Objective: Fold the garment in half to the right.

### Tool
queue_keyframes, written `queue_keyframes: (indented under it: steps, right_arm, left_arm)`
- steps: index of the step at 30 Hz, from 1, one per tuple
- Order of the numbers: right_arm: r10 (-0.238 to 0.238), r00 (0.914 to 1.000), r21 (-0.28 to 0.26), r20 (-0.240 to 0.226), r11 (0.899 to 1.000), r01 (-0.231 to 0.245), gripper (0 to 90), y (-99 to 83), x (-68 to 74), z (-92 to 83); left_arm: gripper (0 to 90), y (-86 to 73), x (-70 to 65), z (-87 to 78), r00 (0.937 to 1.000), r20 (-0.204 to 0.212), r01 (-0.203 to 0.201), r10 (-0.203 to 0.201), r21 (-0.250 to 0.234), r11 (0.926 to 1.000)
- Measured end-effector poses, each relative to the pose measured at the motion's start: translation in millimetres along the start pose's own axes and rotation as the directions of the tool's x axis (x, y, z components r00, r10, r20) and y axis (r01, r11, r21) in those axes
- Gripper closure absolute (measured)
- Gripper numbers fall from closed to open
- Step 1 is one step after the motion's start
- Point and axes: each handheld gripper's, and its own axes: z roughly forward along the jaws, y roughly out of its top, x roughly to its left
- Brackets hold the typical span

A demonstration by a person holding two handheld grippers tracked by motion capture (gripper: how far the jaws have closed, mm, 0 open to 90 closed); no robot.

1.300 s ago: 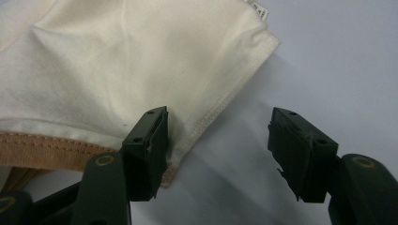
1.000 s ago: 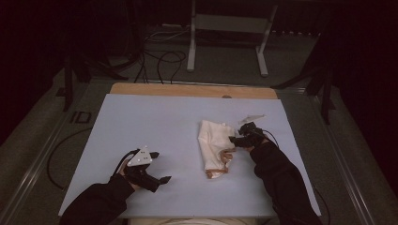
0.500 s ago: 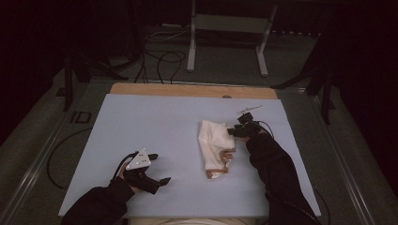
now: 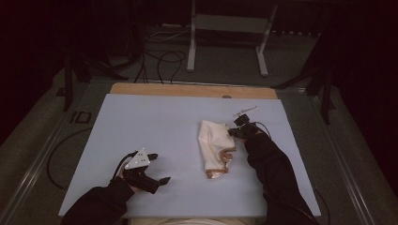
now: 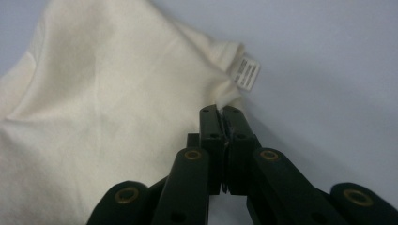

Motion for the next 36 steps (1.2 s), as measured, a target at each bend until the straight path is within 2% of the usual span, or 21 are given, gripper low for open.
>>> queue_keyframes:
  steps: [8, 15, 19, 26, 32, 36]
  right_arm:
    - [-0.026, 0.9985, -0.085, 0.049, 0.996, 0.030, 88.8, 17.4, 1.6, -18.7]
    - [-0.011, 0.9966, -0.130, 0.082, 0.991, 0.021, 88.8, 31.2, -2.2, -26.7]
    - [0.003, 0.9959, -0.116, 0.091, 0.993, 0.007, 88.7, 32.6, -6.1, -22.0]
    - [0.040, 0.9948, -0.079, 0.094, 0.996, -0.033, 88.7, 25.6, -13.0, -4.0]
    - [0.053, 0.9939, -0.059, 0.097, 0.997, -0.047, 88.6, 22.9, -16.7, 7.2]
    - [0.045, 0.9934, -0.046, 0.105, 0.998, -0.040, 88.6, 21.8, -17.2, 12.9]
  left_arm:
    - [1.4, 0.0, 2.1, -2.1, 0.9998, -0.018, 0.006, -0.006, -0.018, 0.9998]
    - [1.4, -1.6, 5.4, -2.8, 0.9991, -0.040, 0.010, -0.011, -0.025, 0.9996]
    - [1.4, -1.5, 6.1, -3.7, 0.9984, -0.055, 0.008, -0.010, -0.028, 0.9996]
    - [1.3, -1.9, 6.7, -5.0, 0.9957, -0.093, -0.011, 0.008, -0.031, 0.9995]
    - [1.2, -2.9, 8.1, -5.7, 0.9946, -0.103, -0.008, 0.004, -0.040, 0.9992]
    - [1.1, -3.4, 9.8, -6.9, 0.9935, -0.114, -0.004, -0.001, -0.044, 0.9990]
